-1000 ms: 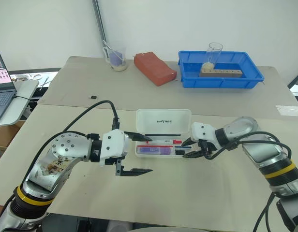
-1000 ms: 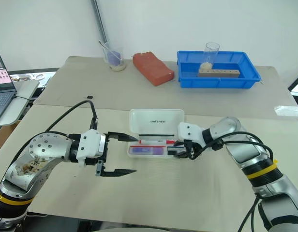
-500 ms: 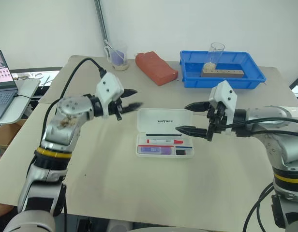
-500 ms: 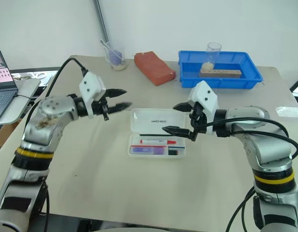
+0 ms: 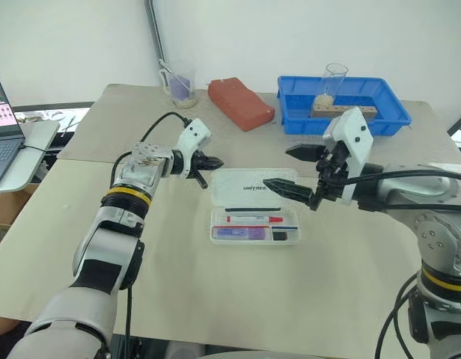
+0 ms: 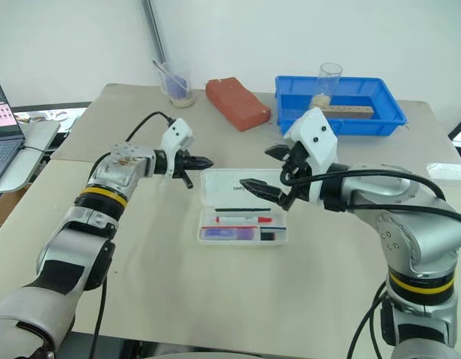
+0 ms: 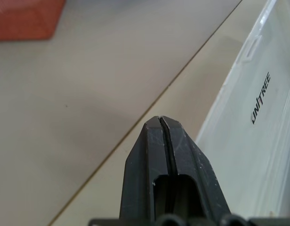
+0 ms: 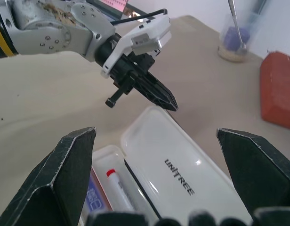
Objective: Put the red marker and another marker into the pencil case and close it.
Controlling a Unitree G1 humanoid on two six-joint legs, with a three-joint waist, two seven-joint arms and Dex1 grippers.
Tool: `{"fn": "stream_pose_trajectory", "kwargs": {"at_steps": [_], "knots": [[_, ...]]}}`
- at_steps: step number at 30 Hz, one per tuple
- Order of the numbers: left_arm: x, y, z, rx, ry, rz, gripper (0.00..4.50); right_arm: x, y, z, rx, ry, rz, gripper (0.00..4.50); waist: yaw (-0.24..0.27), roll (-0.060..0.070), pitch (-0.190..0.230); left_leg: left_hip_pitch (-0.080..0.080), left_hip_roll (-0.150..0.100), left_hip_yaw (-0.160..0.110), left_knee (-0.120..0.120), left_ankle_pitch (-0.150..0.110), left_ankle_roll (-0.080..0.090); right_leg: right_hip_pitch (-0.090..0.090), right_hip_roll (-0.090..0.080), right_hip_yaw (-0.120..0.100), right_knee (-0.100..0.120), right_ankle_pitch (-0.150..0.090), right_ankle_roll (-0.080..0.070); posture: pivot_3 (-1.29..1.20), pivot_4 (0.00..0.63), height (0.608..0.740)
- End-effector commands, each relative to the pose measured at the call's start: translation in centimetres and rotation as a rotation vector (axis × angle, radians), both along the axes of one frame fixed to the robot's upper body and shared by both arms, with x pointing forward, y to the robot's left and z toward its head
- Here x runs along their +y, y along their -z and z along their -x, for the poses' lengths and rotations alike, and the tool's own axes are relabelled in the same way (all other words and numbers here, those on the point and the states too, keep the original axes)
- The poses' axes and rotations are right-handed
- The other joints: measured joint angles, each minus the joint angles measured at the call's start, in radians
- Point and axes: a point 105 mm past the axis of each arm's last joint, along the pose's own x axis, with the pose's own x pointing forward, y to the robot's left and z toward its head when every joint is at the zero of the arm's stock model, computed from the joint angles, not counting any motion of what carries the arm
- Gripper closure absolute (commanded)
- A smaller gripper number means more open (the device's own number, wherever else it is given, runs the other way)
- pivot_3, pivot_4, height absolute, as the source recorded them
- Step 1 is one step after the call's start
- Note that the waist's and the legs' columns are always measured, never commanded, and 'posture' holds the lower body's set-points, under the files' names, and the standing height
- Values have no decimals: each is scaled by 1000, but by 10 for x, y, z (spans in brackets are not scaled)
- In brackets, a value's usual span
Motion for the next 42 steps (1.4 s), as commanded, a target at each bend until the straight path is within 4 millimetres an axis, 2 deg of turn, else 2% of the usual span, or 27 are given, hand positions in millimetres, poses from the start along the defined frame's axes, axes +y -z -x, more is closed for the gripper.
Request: {"fn": "stream_pose_trajectory", "kwargs": {"at_steps": [1, 5, 9, 15, 17, 22, 24, 29, 31, 34, 38, 42], "knots": [[-8, -23, 5, 3, 100, 29, 4444, -3, -13, 6, -58, 13, -16, 0, -2, 0, 0, 0, 0, 0, 0, 0, 0, -1, 0, 0, 2, 0, 0, 0, 150, 740], [-13, -31, 29, 52, 270, 42, 4444, -2, -4, 12, -23, -23, 9, 0, -4, 0, 0, 0, 0, -1, 0, 0, 0, -2, 2, 1, 4, 0, 0, 0, 150, 740], [-19, -29, 56, 98, 397, 26, 4444, -6, 3, 18, 10, -56, 49, 0, -5, 1, 0, 0, 1, -1, 0, 0, 0, -3, 2, 2, 4, 0, 0, 0, 150, 740], [-34, -8, 98, 92, 510, -45, 4444, -12, 19, 32, 98, -142, 136, 0, -3, 2, -1, 1, 1, -1, 0, 0, 0, -2, 2, 2, 4, 0, -1, 0, 150, 740], [-38, 7, 107, 65, 535, -102, 4444, -14, 27, 34, 125, -153, 164, 0, -2, 2, -1, 1, 1, -2, 1, 0, 0, -1, 2, 2, 4, 0, -1, 0, 150, 740], [-33, 50, 117, -65, 609, -323, 4444, -15, 41, 31, 141, -150, 191, 0, -5, 1, -1, 3, 1, -2, 1, 0, 0, 1, 2, 2, 3, -1, -1, 0, 150, 740], [-30, 57, 120, -89, 633, -357, 4444, -16, 44, 30, 145, -147, 191, 0, -5, 1, -1, 4, 1, -2, 1, 0, 0, 2, 2, 2, 3, -1, -1, 0, 150, 740], [-28, 48, 113, -147, 600, -327, 4444, -17, 48, 22, 143, -138, 183, 0, -3, 0, 0, 6, 1, -2, 1, 0, 0, 5, 2, 2, 2, -1, -1, 0, 150, 740], [-29, 29, 110, -182, 568, -242, 4444, -18, 49, 18, 144, -140, 181, 0, -4, 0, 0, 6, 1, -1, 1, 0, 0, 5, 1, 2, 2, -1, -1, 0, 150, 740], [-20, -5, 108, -247, 487, -106, 3654, -23, 52, 16, 152, -151, 195, 0, -5, 1, -1, 5, 1, -2, 1, 0, 0, 5, 1, 1, 3, -1, -1, 0, 150, 740], [9, -25, 114, -248, 358, -24, 1872, -34, 59, 11, 167, -145, 221, 0, -10, 1, -1, 6, 2, -2, 1, 0, 1, 5, 2, 2, 2, -1, -1, 0, 150, 740], [31, -33, 117, -250, 241, -4, 44, -43, 64, 10, 176, -134, 232, 0, -6, 0, 0, 9, 2, -1, 0, 0, 1, 7, 2, 2, 3, -2, -1, 0, 150, 740]]}}
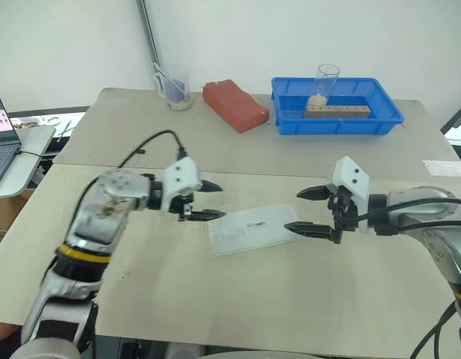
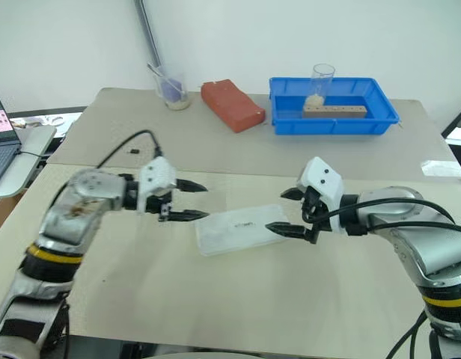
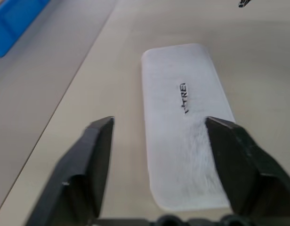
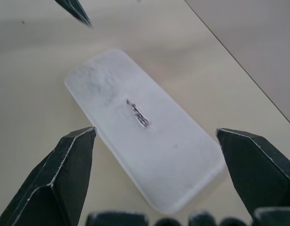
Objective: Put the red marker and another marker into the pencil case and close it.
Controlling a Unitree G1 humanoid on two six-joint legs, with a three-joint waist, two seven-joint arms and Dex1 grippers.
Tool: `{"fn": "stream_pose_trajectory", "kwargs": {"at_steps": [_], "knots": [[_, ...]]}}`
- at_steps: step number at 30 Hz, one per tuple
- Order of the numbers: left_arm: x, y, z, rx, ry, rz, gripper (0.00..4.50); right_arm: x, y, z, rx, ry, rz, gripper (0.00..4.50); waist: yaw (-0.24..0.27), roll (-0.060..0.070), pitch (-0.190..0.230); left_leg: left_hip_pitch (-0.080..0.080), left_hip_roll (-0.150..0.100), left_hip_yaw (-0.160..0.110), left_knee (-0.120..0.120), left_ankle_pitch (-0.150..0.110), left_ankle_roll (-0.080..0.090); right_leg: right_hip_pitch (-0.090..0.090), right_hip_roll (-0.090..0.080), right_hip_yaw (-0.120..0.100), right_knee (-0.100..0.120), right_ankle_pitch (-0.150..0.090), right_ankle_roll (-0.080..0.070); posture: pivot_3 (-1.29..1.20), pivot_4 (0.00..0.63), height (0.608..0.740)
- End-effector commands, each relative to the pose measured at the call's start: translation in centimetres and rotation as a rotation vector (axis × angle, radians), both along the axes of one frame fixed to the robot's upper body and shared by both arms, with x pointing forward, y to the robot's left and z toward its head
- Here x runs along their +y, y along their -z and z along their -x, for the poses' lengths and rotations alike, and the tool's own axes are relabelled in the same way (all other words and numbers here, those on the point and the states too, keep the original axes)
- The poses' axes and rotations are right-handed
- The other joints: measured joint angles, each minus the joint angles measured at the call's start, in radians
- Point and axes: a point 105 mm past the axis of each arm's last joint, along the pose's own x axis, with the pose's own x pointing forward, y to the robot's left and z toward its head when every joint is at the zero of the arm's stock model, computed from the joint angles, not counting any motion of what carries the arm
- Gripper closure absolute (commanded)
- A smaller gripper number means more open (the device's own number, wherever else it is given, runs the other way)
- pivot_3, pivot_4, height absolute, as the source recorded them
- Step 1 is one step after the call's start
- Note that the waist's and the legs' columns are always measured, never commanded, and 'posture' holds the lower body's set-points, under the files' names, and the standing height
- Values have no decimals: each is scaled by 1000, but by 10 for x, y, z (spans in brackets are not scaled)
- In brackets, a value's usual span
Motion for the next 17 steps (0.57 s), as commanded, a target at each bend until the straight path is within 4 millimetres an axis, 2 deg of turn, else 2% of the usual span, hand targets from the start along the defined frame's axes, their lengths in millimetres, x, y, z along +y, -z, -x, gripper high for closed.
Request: {"fn": "stream_pose_trajectory", "kwargs": {"at_steps": [1, 4, 7, 12, 17], "knots": [[17, -20, 3, -50, -86, 40, 44, -6, -6, -3, -54, -1, 9, 0, 5, 0, 0, 0, 0, 0, 0, 0, 0, 0, 0, 0, 0, 0, 1, 0, 150, 740], [45, -21, 4, -73, -225, 34, 44, -19, -3, -10, -75, 69, 4, 0, 4, -1, 0, 0, 0, 1, 0, 0, 0, 0, -2, 0, 0, -1, 1, 0, 150, 740], [62, -18, 4, -90, -323, 27, 44, -29, -2, -14, -90, 123, 2, 0, 6, -1, 1, 0, 0, 1, 0, 0, 0, 0, -2, 0, -1, 0, -1, 0, 150, 740], [69, -24, -1, -131, -375, 28, 44, -31, -3, -17, -104, 148, -12, 0, 6, -2, 1, 1, 0, 2, 0, 0, 0, 0, -4, -1, -1, 0, -1, 0, 150, 740], [69, -38, -9, -141, -380, 79, 44, -24, -4, -21, -115, 157, -39, 0, 6, -2, 1, 0, -1, 2, -1, 0, 0, 0, -4, -1, -1, 0, -1, 0, 150, 740]]}}
